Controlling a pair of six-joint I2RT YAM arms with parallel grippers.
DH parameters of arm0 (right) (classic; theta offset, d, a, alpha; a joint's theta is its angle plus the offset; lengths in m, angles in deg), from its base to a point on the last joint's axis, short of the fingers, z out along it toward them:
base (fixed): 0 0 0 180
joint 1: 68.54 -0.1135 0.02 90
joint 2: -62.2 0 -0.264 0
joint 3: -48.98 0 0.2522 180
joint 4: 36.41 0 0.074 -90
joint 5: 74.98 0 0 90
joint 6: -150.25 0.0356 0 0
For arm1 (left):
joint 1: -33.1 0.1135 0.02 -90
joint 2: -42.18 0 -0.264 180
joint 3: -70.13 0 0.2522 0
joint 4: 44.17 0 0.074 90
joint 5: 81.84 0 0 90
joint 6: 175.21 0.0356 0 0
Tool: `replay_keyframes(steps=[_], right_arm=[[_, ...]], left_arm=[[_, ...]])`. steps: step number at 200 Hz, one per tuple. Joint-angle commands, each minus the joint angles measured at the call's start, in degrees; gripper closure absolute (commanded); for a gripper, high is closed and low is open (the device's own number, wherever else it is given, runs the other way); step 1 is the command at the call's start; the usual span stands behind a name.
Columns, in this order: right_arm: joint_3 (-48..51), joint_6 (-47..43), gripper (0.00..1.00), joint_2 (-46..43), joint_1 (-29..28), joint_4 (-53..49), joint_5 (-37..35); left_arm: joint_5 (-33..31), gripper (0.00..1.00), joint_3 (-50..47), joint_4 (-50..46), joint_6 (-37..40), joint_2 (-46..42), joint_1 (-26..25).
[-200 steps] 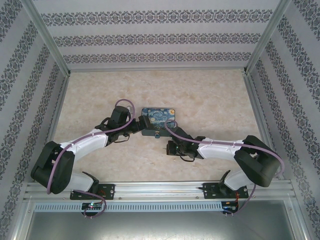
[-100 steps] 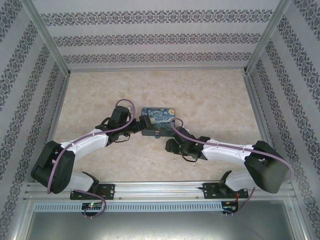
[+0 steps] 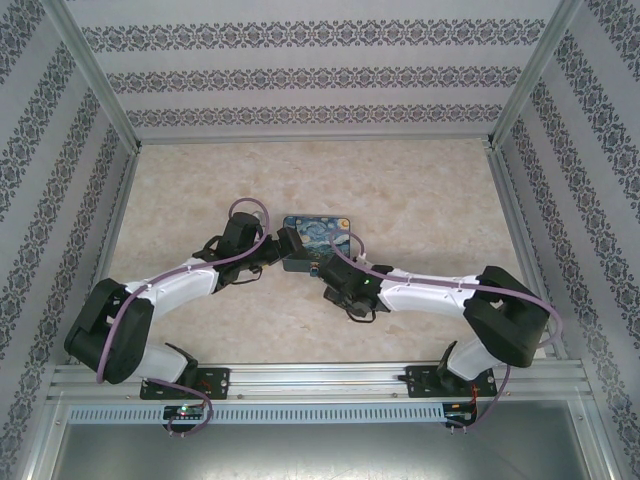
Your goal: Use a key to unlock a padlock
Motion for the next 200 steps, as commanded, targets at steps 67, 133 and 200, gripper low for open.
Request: replay_keyframes(steps=[67,133,200], right_arm=[[-5.4,4.3,0.53,5.1,-0.7,-3.9,-2.8],[-8.1,4.7,0.54,9.4,-0.7,-7.9,-2.2],[-10.9,3.0,0.6,12.6,-1.1,-10.5,0.7]], left_arm=[[0.7,0.0,-2.8,8.2,-1.7,1.0,-1.0],[1.2,0.0,-3.8,10.2,-2.4,2.0,-1.0],[1.0,0.0,-3.9,11.0,-2.6,2.6,-1.0]])
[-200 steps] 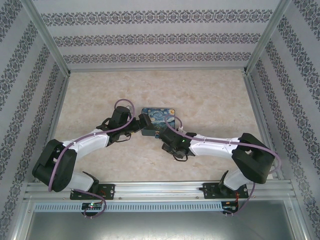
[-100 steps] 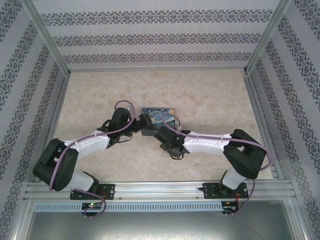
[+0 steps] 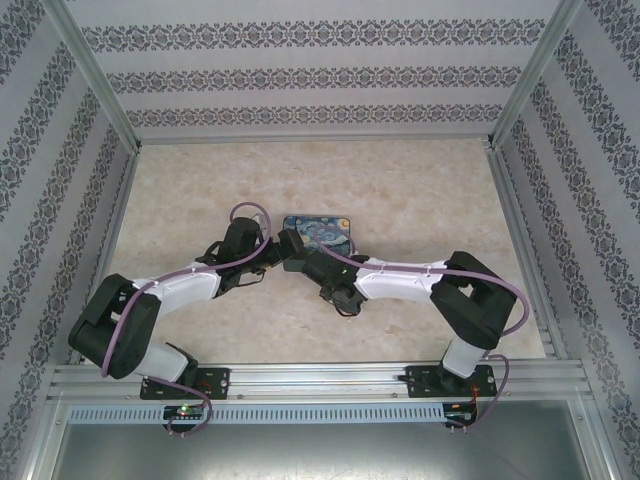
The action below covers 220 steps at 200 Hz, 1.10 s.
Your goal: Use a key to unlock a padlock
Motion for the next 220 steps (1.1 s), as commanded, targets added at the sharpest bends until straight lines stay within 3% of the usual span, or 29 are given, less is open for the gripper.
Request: replay_keyframes(steps=[1,89,149,220], right_arm=[[-0.9,-0.8,0.6,2.3,-1.1,-2.5,1.6],[-2.1,-0.6,0.7,5.9,-2.4,-2.1,3.8],[4.4,-1.1,1.0,1.7,-2.3,4.3,3.8],[18.0,-11.1,1.0,-13.2,-2.0,18.1,0.7]], left_arm=[[0.4,0.0,-0.6,2.8,-0.5,0.7,-0.7],[0.8,0.0,-0.5,3.1,-0.8,1.4,-0.7],[0.9,0.0,-0.9,0.6,-0.5,-0.7,-0.7],[1.9,0.0,-1.5,-2.5,-0.9,-3.0,-0.7]])
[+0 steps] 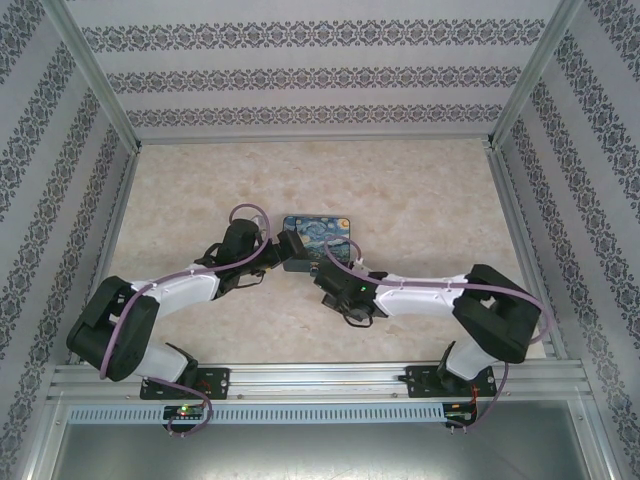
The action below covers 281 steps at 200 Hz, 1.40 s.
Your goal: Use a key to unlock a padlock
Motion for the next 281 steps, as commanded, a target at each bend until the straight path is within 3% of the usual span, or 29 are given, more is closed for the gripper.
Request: replay_keyframes(steps=[1,43,109,129,147,240,281], right_arm=[[4.1,-6.3,1.0,-3.7,-0.5,2.6,0.6],[6.7,-12.6,1.0,-11.6,1.3,2.5,0.4],[6.5,-12.5,1.0,-14.5,3.5,-0.6,1.2],[4.7,-10.2,0.53,-13.1,3.2,-4.6,2.2],[3.6,-7.4,0.39,-11.3,2.7,-6.0,3.1],[-2.2,10.2,0.38,-3.6,0.5,-12.4,3.6],[-7.1,13.3,0.38,-1.1,0.6,-17.7,2.6]], left_arm=[[1.1,0.0,-0.6,-2.2,-0.4,-1.8,-0.6],[3.0,0.0,-0.4,-3.2,-1.5,-2.8,-1.5],[2.7,0.0,1.5,-4.7,-2.8,-1.6,-3.8],[2.3,0.0,1.9,-4.5,-3.0,-0.9,-4.4],[1.8,0.0,2.4,-4.7,-2.9,-0.1,-4.6],[-0.2,0.0,2.9,-1.4,-2.7,3.0,-4.7],[1.1,0.0,3.1,1.3,-2.9,4.9,-4.7]])
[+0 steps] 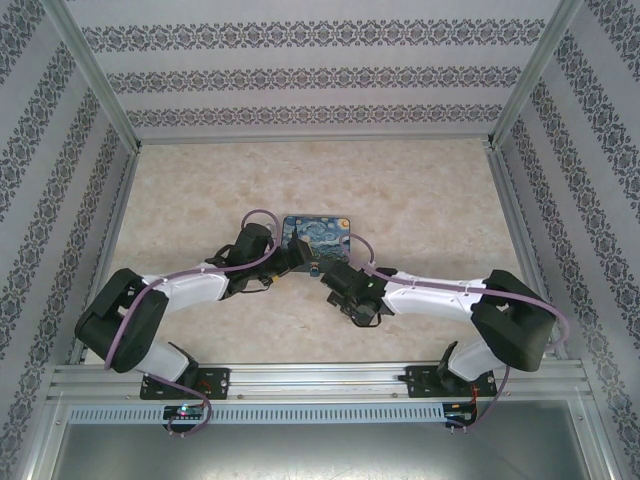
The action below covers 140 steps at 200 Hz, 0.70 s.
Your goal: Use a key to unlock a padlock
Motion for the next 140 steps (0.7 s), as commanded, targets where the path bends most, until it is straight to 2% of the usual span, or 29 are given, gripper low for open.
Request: replay_keyframes(steps=[1,140], right_arm=[[-3.6,4.3,0.38,1.9,-0.6,-5.5,-1.2],[-6.2,7.0,0.48,10.5,-0.6,-7.9,1.2]], left_arm=[[0.4,0.0,1.5,3.8,-0.7,1.2,-0.7],[3.1,0.0,-1.3,9.1,-3.1,1.0,-0.7]])
